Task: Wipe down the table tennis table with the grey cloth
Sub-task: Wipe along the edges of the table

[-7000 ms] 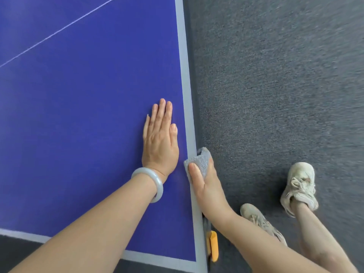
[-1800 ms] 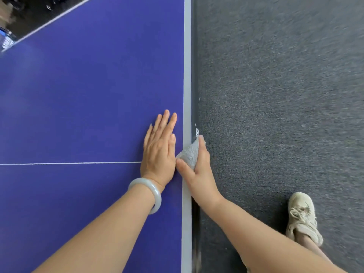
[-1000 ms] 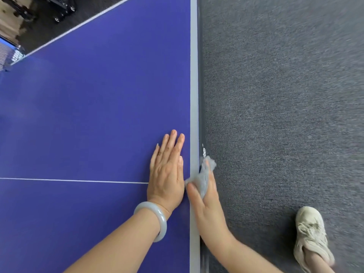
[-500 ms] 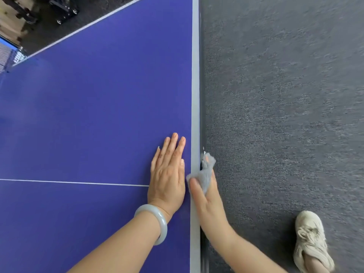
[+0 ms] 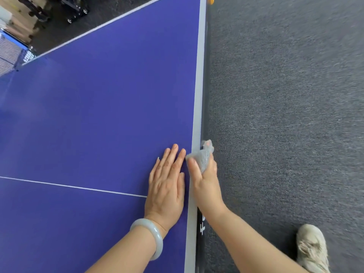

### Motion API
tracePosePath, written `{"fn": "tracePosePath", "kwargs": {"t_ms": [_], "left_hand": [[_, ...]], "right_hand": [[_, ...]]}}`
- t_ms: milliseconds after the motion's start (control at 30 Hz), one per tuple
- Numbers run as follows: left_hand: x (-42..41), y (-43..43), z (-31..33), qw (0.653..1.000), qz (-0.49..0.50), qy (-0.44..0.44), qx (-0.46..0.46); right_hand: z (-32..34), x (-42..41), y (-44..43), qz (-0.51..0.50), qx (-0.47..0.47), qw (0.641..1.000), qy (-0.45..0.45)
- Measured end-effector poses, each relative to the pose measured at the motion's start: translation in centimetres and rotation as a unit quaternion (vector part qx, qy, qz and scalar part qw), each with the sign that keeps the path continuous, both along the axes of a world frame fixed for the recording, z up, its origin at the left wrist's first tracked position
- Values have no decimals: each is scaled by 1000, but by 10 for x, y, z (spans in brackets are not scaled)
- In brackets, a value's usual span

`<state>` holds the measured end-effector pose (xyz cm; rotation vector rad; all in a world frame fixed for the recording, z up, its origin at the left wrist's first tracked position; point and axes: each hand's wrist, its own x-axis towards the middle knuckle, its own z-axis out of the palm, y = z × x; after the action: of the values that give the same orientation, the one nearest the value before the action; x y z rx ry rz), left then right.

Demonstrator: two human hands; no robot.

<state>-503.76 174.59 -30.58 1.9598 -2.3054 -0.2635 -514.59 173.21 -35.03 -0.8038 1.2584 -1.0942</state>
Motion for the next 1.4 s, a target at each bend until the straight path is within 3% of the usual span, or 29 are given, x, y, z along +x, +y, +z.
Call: {"fn": "tracePosePath", "kwargs": {"t_ms": [200, 467, 800, 933, 1067, 1300, 1400], "left_hand": [[-4, -15, 15, 1000, 6, -6, -8], [-24, -154, 5, 1000, 7, -17, -8], [-16, -158, -1, 999, 13, 27, -19], [-17, -158, -2, 999, 18, 28, -17], [-16, -159, -3, 1000, 11, 21, -17], [-16, -158, -2, 1000, 8, -8, -13], [-17, -157, -3, 1000, 10, -15, -15]], "right_hand": [[-1, -10, 20, 78, 29, 996, -21], [-1, -12, 11, 86, 39, 995, -19], [2, -20, -133, 13, 39, 999, -17], [7, -13, -106, -12, 21, 1000, 11], [8, -9, -54, 28, -7, 999, 15], [2, -26, -204, 10, 71, 997, -6], [3, -22, -189, -12, 72, 997, 4]]}}
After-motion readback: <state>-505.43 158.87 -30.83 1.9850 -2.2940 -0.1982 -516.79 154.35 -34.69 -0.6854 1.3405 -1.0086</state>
